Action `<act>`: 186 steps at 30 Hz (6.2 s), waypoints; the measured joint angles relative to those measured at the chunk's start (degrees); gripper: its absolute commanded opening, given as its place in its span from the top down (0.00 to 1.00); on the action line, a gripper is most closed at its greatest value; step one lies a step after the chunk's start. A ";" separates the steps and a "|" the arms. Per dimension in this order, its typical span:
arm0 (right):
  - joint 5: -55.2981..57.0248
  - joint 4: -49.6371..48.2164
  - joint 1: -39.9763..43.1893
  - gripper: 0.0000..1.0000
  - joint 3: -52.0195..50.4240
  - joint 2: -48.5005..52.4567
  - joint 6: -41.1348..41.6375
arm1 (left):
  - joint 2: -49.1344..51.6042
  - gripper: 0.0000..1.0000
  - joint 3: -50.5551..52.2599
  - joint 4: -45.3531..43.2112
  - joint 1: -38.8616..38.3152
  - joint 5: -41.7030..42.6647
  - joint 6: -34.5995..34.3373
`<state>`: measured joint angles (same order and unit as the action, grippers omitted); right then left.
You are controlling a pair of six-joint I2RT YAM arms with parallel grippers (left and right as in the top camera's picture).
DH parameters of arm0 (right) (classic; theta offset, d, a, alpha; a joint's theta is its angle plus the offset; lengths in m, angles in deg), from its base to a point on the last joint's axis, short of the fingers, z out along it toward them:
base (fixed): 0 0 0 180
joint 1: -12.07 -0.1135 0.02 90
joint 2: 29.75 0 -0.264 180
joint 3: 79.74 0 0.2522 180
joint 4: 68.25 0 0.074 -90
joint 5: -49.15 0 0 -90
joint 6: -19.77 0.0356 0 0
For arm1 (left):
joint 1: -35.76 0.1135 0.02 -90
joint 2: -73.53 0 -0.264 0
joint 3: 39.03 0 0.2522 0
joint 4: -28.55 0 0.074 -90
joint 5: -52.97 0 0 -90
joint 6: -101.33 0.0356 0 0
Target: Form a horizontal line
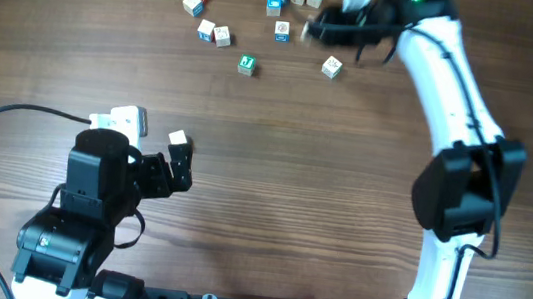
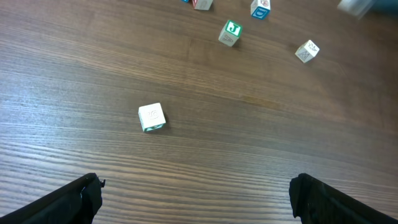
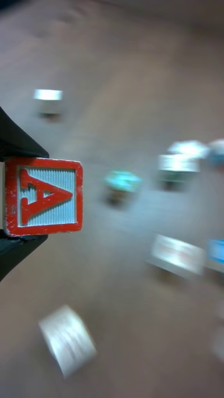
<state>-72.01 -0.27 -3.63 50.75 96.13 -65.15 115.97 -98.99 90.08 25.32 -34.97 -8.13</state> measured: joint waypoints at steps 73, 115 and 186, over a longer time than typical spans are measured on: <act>31.61 -18.36 -3.08 0.15 -4.17 8.94 18.14 | 0.00 0.00 0.00 0.00 0.00 0.00 0.00; 10.01 -0.52 -11.61 0.93 -8.63 9.99 15.34 | 0.00 0.00 0.00 0.00 0.00 0.00 0.00; 21.90 -16.57 -24.57 0.95 -10.12 8.44 8.48 | 33.73 0.96 0.00 -0.44 29.75 -5.16 -26.75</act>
<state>-50.11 -16.84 -28.20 40.63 104.57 -56.67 149.69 -98.99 89.64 55.07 -40.13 -34.89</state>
